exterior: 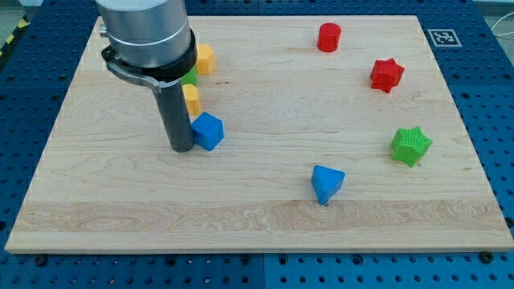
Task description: Nudge the blue cube up a bit
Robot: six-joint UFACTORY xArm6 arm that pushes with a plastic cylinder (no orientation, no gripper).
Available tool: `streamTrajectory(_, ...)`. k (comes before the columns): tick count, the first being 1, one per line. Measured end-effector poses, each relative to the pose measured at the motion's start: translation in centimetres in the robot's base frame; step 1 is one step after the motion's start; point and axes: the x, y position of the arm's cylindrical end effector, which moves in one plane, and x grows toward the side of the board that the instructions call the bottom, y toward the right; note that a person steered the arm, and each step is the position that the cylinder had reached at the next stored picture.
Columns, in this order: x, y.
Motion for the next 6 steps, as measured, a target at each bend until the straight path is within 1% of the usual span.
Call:
streamTrajectory(1, 0.0, 0.0)
streamTrajectory(3, 2.1, 0.0)
streamTrajectory(4, 1.9, 0.2)
streamTrajectory(5, -0.6, 0.2)
streamTrajectory(6, -1.0, 0.2)
